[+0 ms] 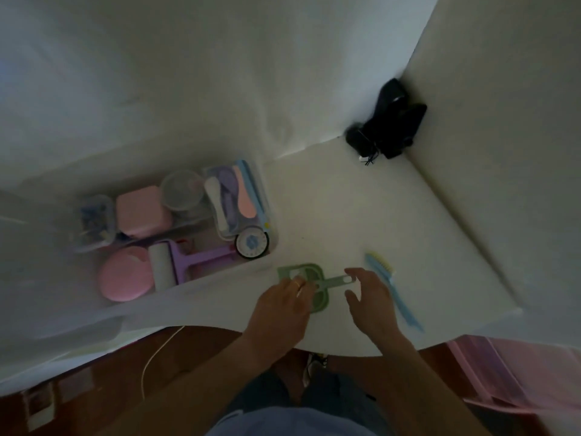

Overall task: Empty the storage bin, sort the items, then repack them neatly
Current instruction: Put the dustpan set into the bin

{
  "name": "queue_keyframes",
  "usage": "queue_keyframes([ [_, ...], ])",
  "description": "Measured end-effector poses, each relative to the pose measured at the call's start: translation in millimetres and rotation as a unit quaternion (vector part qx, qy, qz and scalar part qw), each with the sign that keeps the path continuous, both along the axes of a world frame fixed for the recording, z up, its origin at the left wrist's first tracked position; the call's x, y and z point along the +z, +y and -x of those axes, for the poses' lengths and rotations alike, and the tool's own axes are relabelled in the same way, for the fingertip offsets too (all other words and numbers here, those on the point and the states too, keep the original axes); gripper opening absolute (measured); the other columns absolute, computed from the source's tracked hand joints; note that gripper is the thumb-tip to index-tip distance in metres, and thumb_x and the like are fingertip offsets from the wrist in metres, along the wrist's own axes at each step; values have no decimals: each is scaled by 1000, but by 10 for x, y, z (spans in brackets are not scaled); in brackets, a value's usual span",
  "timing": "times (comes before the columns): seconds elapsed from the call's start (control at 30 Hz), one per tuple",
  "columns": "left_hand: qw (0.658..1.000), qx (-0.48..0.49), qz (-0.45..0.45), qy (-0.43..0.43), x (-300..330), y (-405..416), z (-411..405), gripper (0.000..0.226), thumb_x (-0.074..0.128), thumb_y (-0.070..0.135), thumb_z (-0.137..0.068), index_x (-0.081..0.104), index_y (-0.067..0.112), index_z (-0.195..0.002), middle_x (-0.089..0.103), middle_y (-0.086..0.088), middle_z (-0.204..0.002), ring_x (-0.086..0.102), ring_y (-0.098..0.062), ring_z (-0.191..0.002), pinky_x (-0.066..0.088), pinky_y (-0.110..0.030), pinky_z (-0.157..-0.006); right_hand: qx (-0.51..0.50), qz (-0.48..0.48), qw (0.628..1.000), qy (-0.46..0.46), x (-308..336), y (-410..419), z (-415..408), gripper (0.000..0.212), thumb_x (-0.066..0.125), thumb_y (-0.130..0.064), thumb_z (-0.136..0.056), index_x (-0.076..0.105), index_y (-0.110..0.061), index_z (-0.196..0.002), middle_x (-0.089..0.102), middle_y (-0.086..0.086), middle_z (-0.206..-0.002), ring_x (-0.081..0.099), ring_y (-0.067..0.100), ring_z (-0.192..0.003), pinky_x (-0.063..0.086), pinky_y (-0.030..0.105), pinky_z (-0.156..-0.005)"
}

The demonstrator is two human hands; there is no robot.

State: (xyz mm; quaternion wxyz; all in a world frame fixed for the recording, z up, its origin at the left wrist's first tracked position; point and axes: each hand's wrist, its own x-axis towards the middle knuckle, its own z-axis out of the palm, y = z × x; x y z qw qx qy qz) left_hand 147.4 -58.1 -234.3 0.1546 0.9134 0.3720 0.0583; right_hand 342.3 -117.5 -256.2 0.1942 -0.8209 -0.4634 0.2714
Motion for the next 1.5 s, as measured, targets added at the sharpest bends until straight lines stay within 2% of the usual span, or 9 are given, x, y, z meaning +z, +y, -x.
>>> queue_keyframes([
  [0.1,976,145,136,91,-248,-78,19,57,50,36,-94,35,20,-147,45,-12,-131,55,-30,-107,53,-37,-79,33,31,999,9,-187,176,-121,43,60,-15,-93,53,-24,-135,56,6,-129,52,25,-120,39,33,-101],
  [0.2,923,250,289,45,-469,-8,-67,60,42,31,-99,16,23,-152,45,-17,-122,52,-34,-102,48,-38,-84,7,107,987,118,-326,302,-146,35,58,-25,-96,56,-27,-130,60,7,-116,61,23,-103,44,26,-89],
  [0.33,868,312,377,-85,-532,5,-152,58,49,25,-97,22,34,-148,50,-9,-121,50,-27,-96,50,-38,-90,-131,63,928,344,-285,297,-96,13,64,-4,-91,70,-10,-101,69,23,-98,73,28,-78,61,39,-79],
  [0.53,860,290,340,-247,-183,-16,-132,49,57,26,-90,42,38,-135,57,8,-121,58,-15,-109,54,-40,-90,-141,-28,908,393,342,190,-232,14,63,3,-89,70,1,-102,68,25,-91,72,35,-81,61,31,-76],
  [0.77,829,255,343,-361,417,254,-204,45,66,21,-87,54,41,-126,65,2,-110,68,-25,-93,58,-49,-79,-126,-94,923,351,1131,365,-351,16,67,-1,-86,71,-2,-101,69,28,-93,70,38,-85,61,29,-75],
  [0.9,813,219,341,-419,962,554,-135,47,72,13,-85,57,38,-121,68,-3,-100,71,-23,-80,61,-47,-72,-89,-152,917,359,1743,583,-352,32,82,-29,-70,74,-10,-96,70,22,-87,70,24,-74,61,31,-74],
  [1.13,791,254,310,-462,1598,1084,573,45,77,3,-81,62,16,-122,73,-3,-91,72,-13,-80,60,-29,-70,-6,-166,928,334,2171,1141,270,12,72,-10,-85,74,-12,-97,73,18,-86,68,22,-75,56,35,-77],
  [1.33,755,344,262,-493,1864,1483,1624,52,79,-2,-76,61,12,-124,75,-17,-96,73,-21,-81,61,-34,-68,147,-204,958,136,2103,1885,1149,25,77,-44,-73,73,-34,-96,73,-14,-89,68,4,-84,55,29,-79],
  [1.5,734,393,218,-508,2090,1669,2340,57,81,-3,-74,60,13,-125,75,-13,-89,74,-17,-76,59,-27,-63,273,-260,924,69,2255,2343,1931,24,73,-31,-82,71,-30,-106,70,-15,-96,64,3,-89,45,11,-76],
])
